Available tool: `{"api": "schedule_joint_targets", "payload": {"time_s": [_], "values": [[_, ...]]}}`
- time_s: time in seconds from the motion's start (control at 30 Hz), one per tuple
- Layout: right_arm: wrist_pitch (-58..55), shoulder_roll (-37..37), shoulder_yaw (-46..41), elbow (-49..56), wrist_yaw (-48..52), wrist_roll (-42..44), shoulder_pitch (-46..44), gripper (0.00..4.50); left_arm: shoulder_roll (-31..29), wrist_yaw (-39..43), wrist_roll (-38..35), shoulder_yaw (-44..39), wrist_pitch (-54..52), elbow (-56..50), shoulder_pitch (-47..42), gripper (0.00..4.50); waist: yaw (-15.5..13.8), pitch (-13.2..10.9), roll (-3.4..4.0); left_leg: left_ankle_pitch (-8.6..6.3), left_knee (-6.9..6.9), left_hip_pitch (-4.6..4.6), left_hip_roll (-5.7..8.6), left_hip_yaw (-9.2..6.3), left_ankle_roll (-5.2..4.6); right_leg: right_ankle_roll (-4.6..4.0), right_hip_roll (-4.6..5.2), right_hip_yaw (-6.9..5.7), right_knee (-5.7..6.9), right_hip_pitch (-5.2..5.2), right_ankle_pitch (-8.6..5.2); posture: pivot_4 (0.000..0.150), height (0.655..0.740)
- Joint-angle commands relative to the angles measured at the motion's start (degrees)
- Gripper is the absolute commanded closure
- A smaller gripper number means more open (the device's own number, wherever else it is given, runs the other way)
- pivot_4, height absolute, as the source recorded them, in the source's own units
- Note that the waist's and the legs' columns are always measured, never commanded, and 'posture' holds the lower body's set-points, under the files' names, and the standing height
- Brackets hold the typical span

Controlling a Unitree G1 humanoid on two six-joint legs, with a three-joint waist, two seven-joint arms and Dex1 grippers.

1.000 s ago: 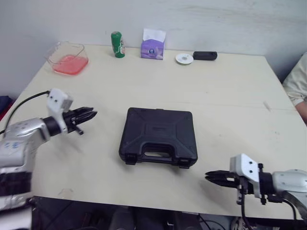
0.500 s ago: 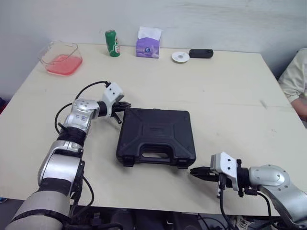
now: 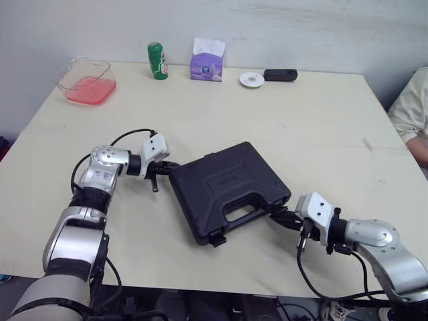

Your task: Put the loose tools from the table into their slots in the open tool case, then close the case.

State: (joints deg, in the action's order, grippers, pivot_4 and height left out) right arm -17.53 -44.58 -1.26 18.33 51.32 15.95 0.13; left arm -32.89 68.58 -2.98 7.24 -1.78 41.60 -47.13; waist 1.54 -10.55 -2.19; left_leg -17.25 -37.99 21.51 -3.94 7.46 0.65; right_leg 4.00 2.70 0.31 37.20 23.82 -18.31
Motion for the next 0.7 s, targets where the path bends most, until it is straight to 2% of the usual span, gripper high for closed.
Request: {"api": "schedule_joint_targets", "payload": {"time_s": [0.03, 0.23, 0.33, 0.43, 0.6, 0.7], "values": [[1.0, -2.1, -4.1, -0.1, 1.0, 0.6, 0.1, 4.50, -2.6, 0.4, -1.8, -2.0, -2.8, -7.8, 1.2, 4.47, 0.0, 0.0, 0.00, -0.02, 0.00, 0.00, 0.00, -0.01, -0.04, 0.00, -0.01, 0.02, 0.02, 0.00, 0.00, 0.150, 0.7244], [-1.1, -5.9, -8.8, 1.4, 3.8, 2.6, 3.6, 4.50, -3.8, 3.0, -7.3, -4.0, -12.1, -18.3, -2.3, 4.47, -0.2, 0.0, 0.00, -0.03, -0.04, -0.03, 0.05, -0.05, -0.06, -0.02, -0.04, 0.03, 0.13, -0.02, -0.01, 0.150, 0.7244], [-2.2, -6.3, -10.6, 3.4, 4.6, 4.3, 6.7, 4.50, 3.3, 2.7, -12.4, -2.4, -21.0, -24.0, -9.5, 4.47, -1.2, 0.0, 0.01, 0.01, -0.08, 0.04, 0.17, -0.20, -0.04, 0.04, -0.15, 0.02, 0.13, -0.06, -0.05, 0.150, 0.7244], [-3.1, -5.4, -11.3, 4.5, 3.3, 4.9, 7.2, 4.50, 11.1, 0.4, -11.9, 1.6, -23.7, -24.5, -12.8, 4.47, -1.6, 0.0, 0.02, 0.01, -0.24, 0.05, 0.31, -0.25, -0.04, 0.24, -0.13, 0.04, 0.10, -0.19, -0.08, 0.150, 0.7244], [-4.3, -4.4, -11.8, 7.1, 1.1, 5.1, 7.9, 4.50, 20.8, -1.9, -5.5, 10.2, -18.1, -16.1, -15.1, 4.47, -0.8, 0.1, 0.15, -0.04, -0.19, -0.14, 0.35, 0.06, -0.12, 0.42, -0.17, 0.21, -0.09, -0.29, -0.05, 0.150, 0.7244], [-5.5, -3.8, -12.1, 8.8, 0.0, 5.4, 8.0, 4.50, 24.0, -3.0, -2.0, 13.0, -14.5, -9.7, -16.4, 4.47, -0.5, 0.0, 0.18, 0.01, -0.18, -0.13, 0.37, 0.01, -0.03, 0.38, -0.25, 0.26, -0.07, -0.21, -0.06, 0.150, 0.7244]]}}
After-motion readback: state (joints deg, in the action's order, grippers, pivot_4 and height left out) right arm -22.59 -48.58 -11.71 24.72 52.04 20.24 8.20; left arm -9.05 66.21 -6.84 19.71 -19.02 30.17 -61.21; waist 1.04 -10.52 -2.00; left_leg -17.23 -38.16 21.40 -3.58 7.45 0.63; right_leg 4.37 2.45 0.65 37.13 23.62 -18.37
